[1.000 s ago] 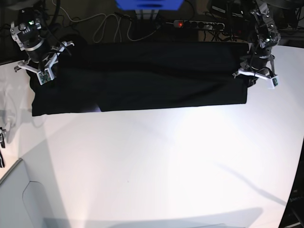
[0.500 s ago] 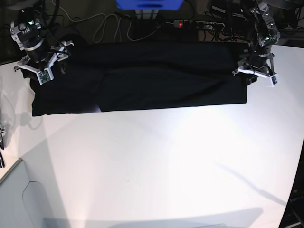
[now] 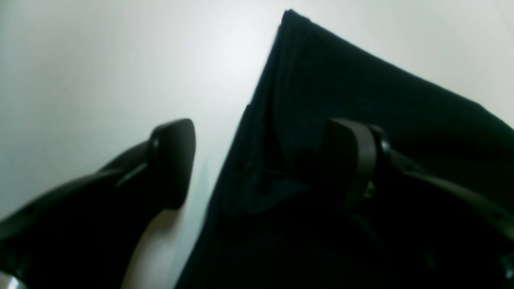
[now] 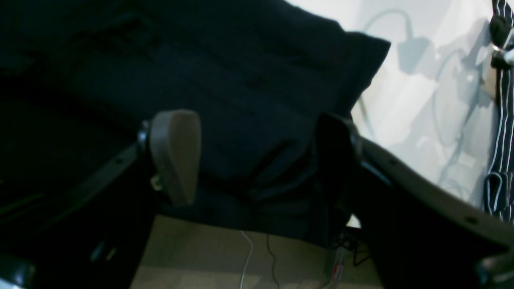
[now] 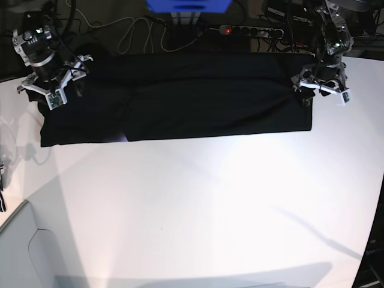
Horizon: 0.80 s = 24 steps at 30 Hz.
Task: Fold the T-shirt properly
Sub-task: 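Adjust the grip on the folded strip's end with the left gripper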
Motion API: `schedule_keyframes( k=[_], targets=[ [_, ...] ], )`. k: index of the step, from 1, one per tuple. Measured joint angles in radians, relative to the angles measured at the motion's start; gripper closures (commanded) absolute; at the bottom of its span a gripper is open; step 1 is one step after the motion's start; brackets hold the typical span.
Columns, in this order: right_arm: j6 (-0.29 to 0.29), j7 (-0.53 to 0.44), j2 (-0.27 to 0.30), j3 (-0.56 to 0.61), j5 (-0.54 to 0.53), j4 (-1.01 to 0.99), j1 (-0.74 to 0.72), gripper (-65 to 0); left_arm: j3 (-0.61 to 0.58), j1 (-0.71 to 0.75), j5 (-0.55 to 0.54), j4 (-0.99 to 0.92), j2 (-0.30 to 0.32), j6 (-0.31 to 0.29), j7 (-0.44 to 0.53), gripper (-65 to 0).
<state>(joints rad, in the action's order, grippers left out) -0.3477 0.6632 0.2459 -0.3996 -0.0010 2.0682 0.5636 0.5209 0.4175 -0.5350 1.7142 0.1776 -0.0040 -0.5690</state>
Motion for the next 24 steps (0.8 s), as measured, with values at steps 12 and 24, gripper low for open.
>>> schedule_keyframes(
  k=[12,24],
  targets=[
    [0.0,0.0,-0.002,0.002,0.0,0.0,0.0,-43.3,-0.001,0.041,0.0,-0.001,-0.033,-0.001,0.003,-47.8],
    [0.0,0.0,-0.002,0.002,0.0,0.0,0.0,-43.3,-0.001,0.065,0.0,-0.005,-0.028,0.0,0.003,-47.1]
  ],
)
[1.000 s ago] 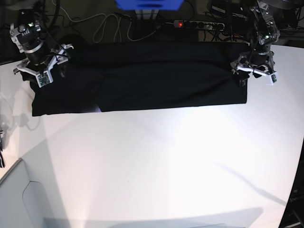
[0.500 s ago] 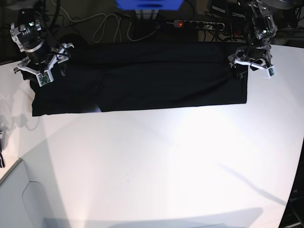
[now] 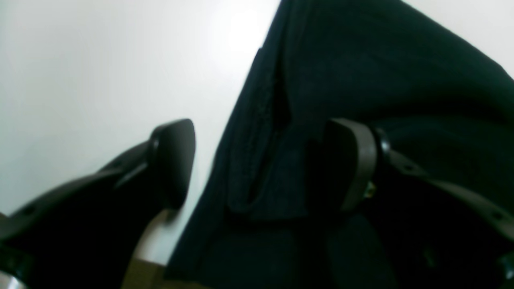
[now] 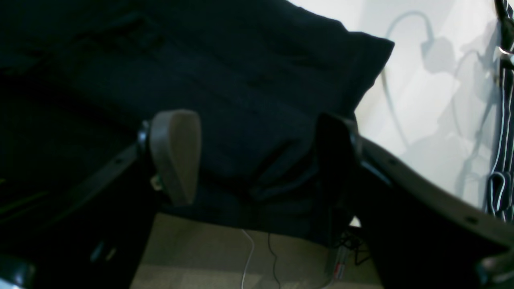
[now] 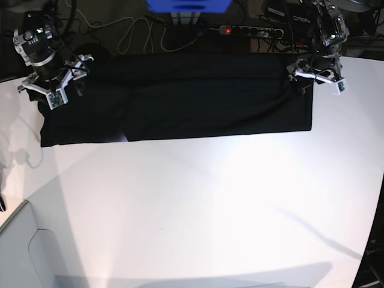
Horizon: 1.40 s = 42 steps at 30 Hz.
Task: Fold the T-shirt properly
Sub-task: 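Adjust the grip on the folded strip's end with the left gripper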
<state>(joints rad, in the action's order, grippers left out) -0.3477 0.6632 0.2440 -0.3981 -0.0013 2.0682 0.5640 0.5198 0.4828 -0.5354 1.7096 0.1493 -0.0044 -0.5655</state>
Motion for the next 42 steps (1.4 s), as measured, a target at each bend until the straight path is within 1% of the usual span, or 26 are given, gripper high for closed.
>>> schedule_keyframes(
  k=[1,3,6,7,8,12,16,20,23,26,29,42],
  targets=[
    [0.0,0.0,0.0,0.0,0.0,0.0,0.0,-43.3,0.0,0.0,0.0,0.0,0.0,0.0,0.0,-45.6],
    [0.0,0.0,0.0,0.0,0.0,0.0,0.0,-43.3,0.0,-0.002,0.0,0.0,0.0,0.0,0.0,-38.5],
    [0.0,0.0,0.0,0.0,0.0,0.0,0.0,-43.3,0.0,-0.004,-0.002,0.0,0.0,0.0,0.0,-19.3],
    [0.0,0.0,0.0,0.0,0.0,0.0,0.0,-43.3,0.0,-0.004,0.0,-0.001,0.0,0.0,0.0,-13.5],
    [0.0,0.0,0.0,0.0,0.0,0.0,0.0,-43.3,0.0,-0.005,-0.001,-0.01,0.0,0.0,0.002,-9.0],
    [0.0,0.0,0.0,0.0,0.0,0.0,0.0,-43.3,0.001,-0.013,-0.01,-0.053,0.002,-0.01,0.031,0.0],
    [0.0,0.0,0.0,0.0,0.0,0.0,0.0,-43.3,0.007,-0.029,-0.022,-0.087,0.005,-0.015,0.042,0.0],
    [0.0,0.0,0.0,0.0,0.0,0.0,0.0,-43.3,0.007,-0.032,-0.018,-0.08,0.006,-0.014,0.041,0.0],
    [0.0,0.0,0.0,0.0,-0.001,-0.006,-0.006,-43.3,0.007,-0.029,0.0,-0.038,0.005,0.002,0.0,0.0],
    [0.0,0.0,0.0,0.0,0.0,-0.027,-0.017,-43.3,0.007,-0.025,0.001,0.036,0.003,0.001,-0.008,0.0],
    [0.0,0.003,0.0,0.0,0.0,-0.031,-0.014,-43.3,0.007,-0.028,-0.004,0.08,0.002,-0.004,0.005,0.0],
    [0.0,0.003,0.0,0.0,-0.001,-0.031,-0.013,-43.3,0.007,-0.019,0.001,0.033,0.003,0.0,0.0,0.0]
  ],
)
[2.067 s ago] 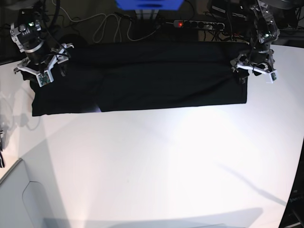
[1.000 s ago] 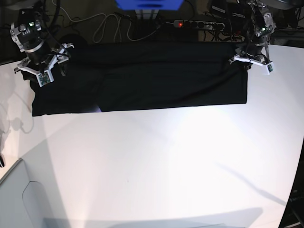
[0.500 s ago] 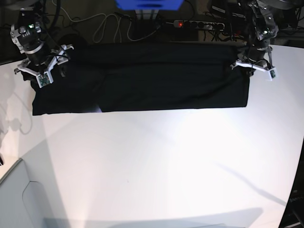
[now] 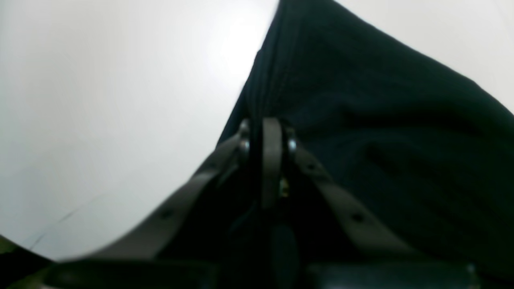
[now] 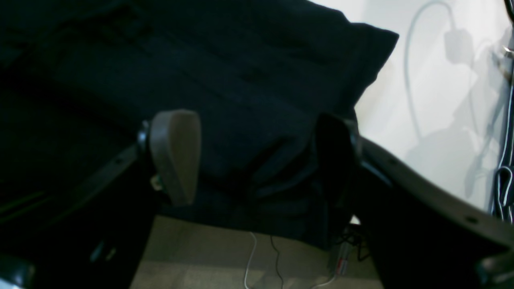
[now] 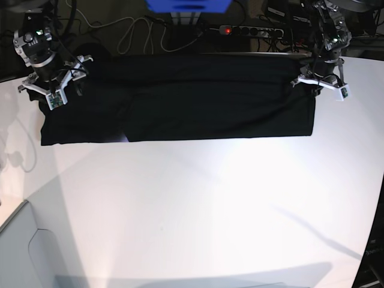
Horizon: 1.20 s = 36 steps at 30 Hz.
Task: Fold the T-shirt properly
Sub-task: 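Adjust the grip on the folded strip's end with the left gripper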
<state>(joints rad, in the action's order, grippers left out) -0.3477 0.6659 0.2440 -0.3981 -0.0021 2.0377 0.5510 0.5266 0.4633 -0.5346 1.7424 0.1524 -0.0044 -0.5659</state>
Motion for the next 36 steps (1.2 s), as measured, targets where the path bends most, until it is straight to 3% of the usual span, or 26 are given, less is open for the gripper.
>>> schedule_keyframes(
  k=[14,15,19,21,27,36],
  targets=[
    [0.0,0.0,0.0,0.0,-0.002,0.0,0.002,-43.3,0.0,-0.004,0.0,0.0,0.0,0.0,0.0,0.0],
    [0.0,0.0,0.0,0.0,-0.002,0.0,0.002,-43.3,0.0,-0.005,0.0,0.0,0.0,0.001,0.0,-2.3],
    [0.0,0.0,0.0,0.0,-0.002,0.0,0.001,-43.3,0.0,-0.009,0.006,0.0,0.0,0.004,0.0,-27.1],
    [0.0,0.0,0.0,0.0,-0.002,0.0,0.001,-43.3,0.0,-0.009,0.01,0.0,0.0,0.004,0.0,-33.8],
    [0.0,0.0,0.0,0.0,-0.002,0.0,-0.002,-43.3,0.0,-0.032,0.009,-0.013,0.0,0.003,0.006,-29.8],
    [0.0,-0.002,0.0,0.0,-0.002,0.0,-0.002,-43.3,0.001,-0.051,0.008,-0.1,0.003,0.001,0.014,-32.2]
  ],
)
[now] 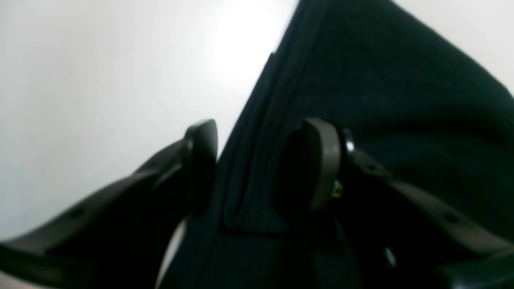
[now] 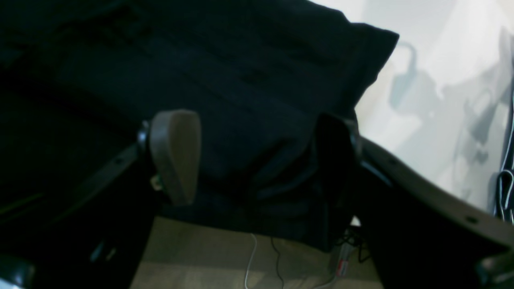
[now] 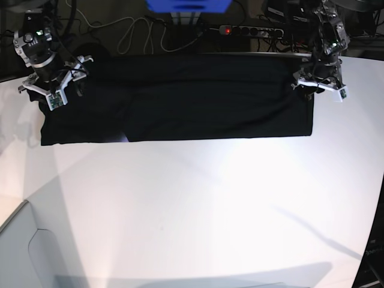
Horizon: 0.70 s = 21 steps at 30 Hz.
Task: Fold the T-shirt properly
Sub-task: 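Adjust the grip on the folded strip's end with the left gripper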
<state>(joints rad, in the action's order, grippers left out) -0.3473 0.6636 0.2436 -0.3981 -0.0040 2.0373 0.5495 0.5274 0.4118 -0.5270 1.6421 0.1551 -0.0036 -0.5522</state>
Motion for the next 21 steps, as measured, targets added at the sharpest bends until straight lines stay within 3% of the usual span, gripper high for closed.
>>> schedule_keyframes(
  k=[6,13,21],
  targets=[
    [0.0,0.0,0.0,0.0,0.0,0.0,0.0,-43.3,-0.002,-0.002,-0.008,-0.017,0.0,-0.005,0.017,-29.7],
    [0.0,0.0,0.0,0.0,0.0,0.0,0.0,-43.3,-0.004,0.0,-0.021,-0.035,-0.003,-0.01,0.022,0.0],
    [0.0,0.0,0.0,0.0,0.0,0.0,0.0,-43.3,0.001,-0.004,-0.023,-0.042,0.002,-0.014,0.027,0.0]
  ],
)
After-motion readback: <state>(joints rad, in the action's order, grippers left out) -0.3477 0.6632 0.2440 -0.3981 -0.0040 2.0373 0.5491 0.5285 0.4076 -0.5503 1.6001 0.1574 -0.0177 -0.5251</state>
